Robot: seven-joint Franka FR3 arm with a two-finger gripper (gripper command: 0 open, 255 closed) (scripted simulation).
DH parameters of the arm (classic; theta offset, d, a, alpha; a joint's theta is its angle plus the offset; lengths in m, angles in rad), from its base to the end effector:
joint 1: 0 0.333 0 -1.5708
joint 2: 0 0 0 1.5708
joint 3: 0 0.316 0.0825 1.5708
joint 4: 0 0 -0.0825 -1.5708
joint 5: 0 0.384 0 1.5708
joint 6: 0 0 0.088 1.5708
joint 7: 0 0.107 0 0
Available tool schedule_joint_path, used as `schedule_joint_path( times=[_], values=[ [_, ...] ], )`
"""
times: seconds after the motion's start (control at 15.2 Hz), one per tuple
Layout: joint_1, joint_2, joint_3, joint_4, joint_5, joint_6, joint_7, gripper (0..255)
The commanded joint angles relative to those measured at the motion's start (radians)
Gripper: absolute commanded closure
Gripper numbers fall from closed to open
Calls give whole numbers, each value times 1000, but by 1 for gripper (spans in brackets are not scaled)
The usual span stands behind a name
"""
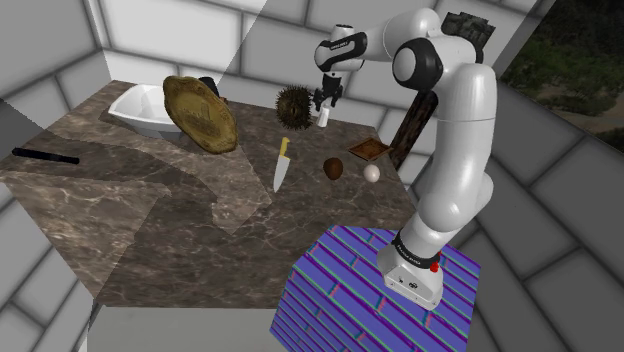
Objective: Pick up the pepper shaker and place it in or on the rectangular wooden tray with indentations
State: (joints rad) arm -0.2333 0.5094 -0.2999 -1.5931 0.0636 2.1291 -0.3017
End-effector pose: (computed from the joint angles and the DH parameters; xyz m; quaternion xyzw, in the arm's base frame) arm 0.6089 -0.3237 0.3531 0.9924 -0.1118 0.0047 0.0507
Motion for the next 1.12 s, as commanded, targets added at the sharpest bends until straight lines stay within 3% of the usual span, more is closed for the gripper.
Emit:
schedule_joint_path(
  times=[0.0, 0.4, 0.46, 1.06],
  values=[
    [-1, 7, 2, 1, 2, 5, -1, 0],
    [0, 7, 2, 1, 2, 5, -1, 0],
    [-1, 8, 2, 1, 2, 5, -1, 255],
    [0, 7, 2, 1, 2, 5, -1, 255]
  ],
)
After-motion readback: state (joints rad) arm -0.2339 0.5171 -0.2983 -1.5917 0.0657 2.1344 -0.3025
